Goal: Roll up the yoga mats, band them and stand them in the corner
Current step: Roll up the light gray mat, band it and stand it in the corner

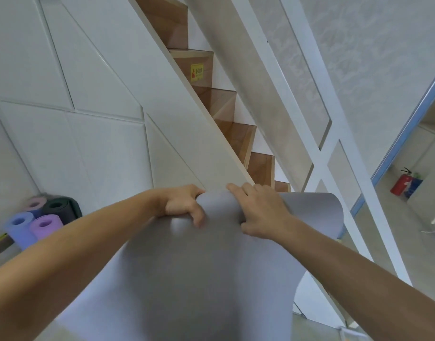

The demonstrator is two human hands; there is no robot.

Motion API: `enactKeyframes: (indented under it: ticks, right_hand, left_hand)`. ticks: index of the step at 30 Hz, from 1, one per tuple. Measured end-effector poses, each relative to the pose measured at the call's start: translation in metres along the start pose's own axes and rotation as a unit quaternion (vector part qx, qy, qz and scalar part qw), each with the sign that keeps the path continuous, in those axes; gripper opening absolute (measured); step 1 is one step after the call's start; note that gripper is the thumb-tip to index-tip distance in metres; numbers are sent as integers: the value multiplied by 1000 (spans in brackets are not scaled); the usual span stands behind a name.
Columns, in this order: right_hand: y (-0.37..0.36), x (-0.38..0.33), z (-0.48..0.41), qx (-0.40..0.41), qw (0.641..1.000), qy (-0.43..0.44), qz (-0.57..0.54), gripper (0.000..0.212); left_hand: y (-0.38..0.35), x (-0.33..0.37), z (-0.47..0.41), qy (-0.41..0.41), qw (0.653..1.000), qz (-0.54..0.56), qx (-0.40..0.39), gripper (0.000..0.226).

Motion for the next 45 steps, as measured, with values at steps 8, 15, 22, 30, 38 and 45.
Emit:
enactKeyframes:
  ticks: [8, 15, 22, 30, 38, 45]
  right_hand:
    - [-3, -1, -5, -88, 994, 13, -67, 55]
    - [-4, 9, -13, -188, 972, 5, -138, 49]
    - [-6, -5, -6, -51, 997, 23, -44, 87]
    - [2, 11, -25, -162, 975, 0, -155, 46]
    - [-15, -16, -10, 3, 999, 44, -14, 97]
    - [-1, -1, -34, -126, 984, 12, -127, 58]
  left_hand:
    - [-4, 6, -1, 35, 988, -128, -77, 61]
    - [-13, 15, -3, -40, 888, -452, 72, 59]
    - [4, 14, -1, 31, 994, -104, -21, 44]
    - [-12, 29, -3, -58, 837, -536, 94, 68]
    - [13, 6, -5, 26, 986, -166, -5, 47]
    - [-8, 23, 4, -37, 831, -550, 76, 95]
Point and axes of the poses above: each hand's wrist, its own z-axis away from the middle knuckle, its own y-axis out of the back of the hand, x = y × z, the point moved 5 cm from there along -z, towards the middle knuckle, and after that the axes turned 9 degrees about -y, right-handed, at the moved point
